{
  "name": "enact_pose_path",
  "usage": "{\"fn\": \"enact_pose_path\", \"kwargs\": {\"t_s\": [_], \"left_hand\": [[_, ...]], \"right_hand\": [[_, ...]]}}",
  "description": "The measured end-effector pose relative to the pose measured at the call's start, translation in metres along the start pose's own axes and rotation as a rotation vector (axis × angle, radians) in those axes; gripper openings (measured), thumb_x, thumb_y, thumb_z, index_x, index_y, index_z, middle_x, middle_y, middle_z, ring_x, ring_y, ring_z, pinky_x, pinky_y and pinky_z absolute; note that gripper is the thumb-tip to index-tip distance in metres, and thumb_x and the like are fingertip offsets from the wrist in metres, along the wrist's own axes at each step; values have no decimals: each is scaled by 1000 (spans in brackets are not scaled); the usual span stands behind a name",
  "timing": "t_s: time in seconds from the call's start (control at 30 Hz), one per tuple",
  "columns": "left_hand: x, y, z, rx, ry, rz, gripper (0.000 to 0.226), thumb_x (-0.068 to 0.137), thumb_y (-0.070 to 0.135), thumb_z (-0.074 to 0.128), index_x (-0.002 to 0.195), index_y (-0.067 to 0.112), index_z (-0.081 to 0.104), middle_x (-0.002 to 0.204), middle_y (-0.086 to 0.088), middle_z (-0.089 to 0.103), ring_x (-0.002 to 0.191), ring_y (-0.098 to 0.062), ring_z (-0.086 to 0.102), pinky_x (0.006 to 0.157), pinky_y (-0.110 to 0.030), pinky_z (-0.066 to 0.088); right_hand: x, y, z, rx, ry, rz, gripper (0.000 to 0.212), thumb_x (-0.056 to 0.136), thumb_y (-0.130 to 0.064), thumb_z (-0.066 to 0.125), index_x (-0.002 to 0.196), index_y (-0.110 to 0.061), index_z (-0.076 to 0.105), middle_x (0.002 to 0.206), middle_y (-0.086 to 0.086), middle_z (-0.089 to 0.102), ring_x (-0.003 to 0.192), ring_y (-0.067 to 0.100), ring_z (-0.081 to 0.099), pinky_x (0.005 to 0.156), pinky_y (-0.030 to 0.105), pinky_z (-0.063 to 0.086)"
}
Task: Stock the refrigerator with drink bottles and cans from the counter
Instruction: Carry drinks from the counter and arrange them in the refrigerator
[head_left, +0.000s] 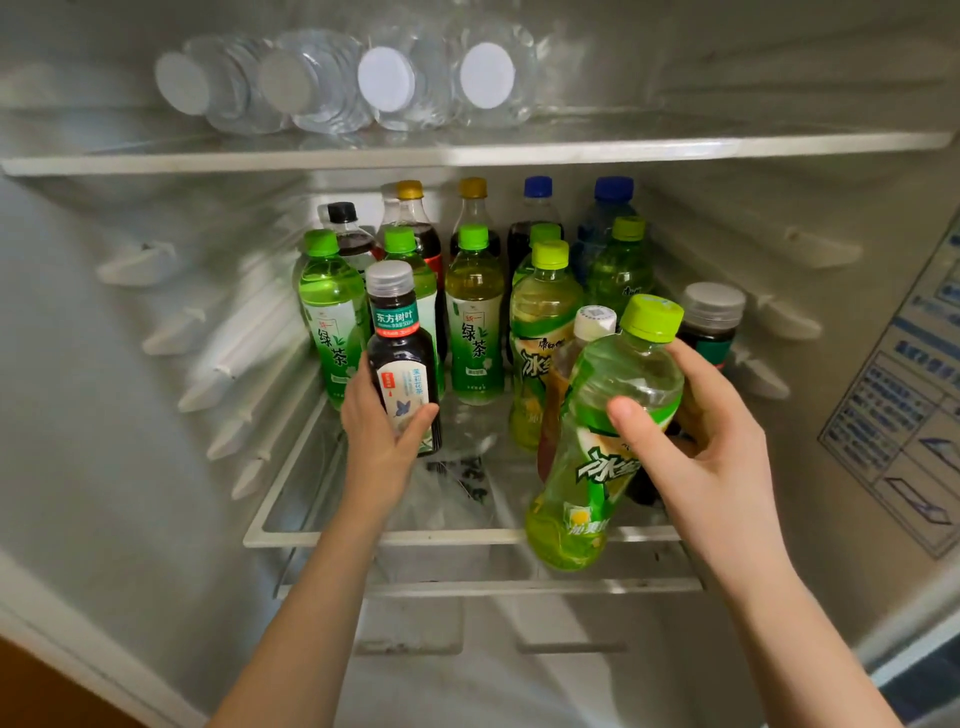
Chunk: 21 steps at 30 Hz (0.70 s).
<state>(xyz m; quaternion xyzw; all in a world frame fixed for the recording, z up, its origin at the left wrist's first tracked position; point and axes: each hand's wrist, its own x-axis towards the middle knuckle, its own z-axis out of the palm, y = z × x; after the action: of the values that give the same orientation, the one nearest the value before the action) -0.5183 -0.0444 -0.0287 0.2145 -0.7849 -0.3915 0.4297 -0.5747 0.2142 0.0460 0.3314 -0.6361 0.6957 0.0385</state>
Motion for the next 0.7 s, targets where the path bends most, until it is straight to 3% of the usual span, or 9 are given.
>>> {"fn": "enact_pose_path", "kwargs": {"t_s": [0.13,0.27,0.4,0.53,0.57,0.63,0.7], "left_hand": [[-1,0,1,-14,2,-18,78,82,22,72,146,14,28,136,-13,39,128,-18,38,105,-32,33],[5,0,-4,-102,-48,-8,64,83,9,69,139,10,38,129,-12,52,120,-22,52,101,-43,46],[4,-2,-4,-85,-38,13,60,84,11,69,136,9,41,126,-11,54,118,-22,53,100,-43,46],[3,2,-5,-106,-59,-5,68,84,12,69,142,11,34,135,-8,50,120,-7,51,95,-19,47],[0,3,-4,-116,-55,-26,76,84,15,69,147,13,27,142,-7,44,126,-5,46,101,-20,43],[-6,9,-2,-34,65,-65,87,85,31,69,151,14,15,153,-7,28,140,-17,28,115,-39,29],[-13,22,1,127,256,78,82,86,46,60,146,5,23,149,-15,29,140,-28,23,115,-47,23]], "right_hand": [[0,2,0,-10,6,-1,69,70,-50,68,134,-28,51,121,-17,63,112,3,59,89,21,51],[0,4,0,-19,3,0,64,74,-43,69,134,-29,50,123,-15,62,115,5,58,94,31,49],[0,5,1,-30,9,-5,64,75,-43,69,134,-30,50,122,-16,63,113,4,59,93,27,49],[-3,1,4,-29,-8,-29,63,73,-47,69,132,-33,50,118,-18,64,111,3,60,90,21,49],[-5,0,4,-33,-5,-41,63,73,-49,68,132,-34,51,118,-19,64,111,3,60,90,19,49],[-11,-2,3,-26,14,-62,62,73,-48,67,131,-32,51,119,-19,64,112,4,60,90,18,49],[-17,-3,-3,9,47,-73,60,75,-43,71,131,-30,53,118,-16,65,110,5,62,86,15,49]]}}
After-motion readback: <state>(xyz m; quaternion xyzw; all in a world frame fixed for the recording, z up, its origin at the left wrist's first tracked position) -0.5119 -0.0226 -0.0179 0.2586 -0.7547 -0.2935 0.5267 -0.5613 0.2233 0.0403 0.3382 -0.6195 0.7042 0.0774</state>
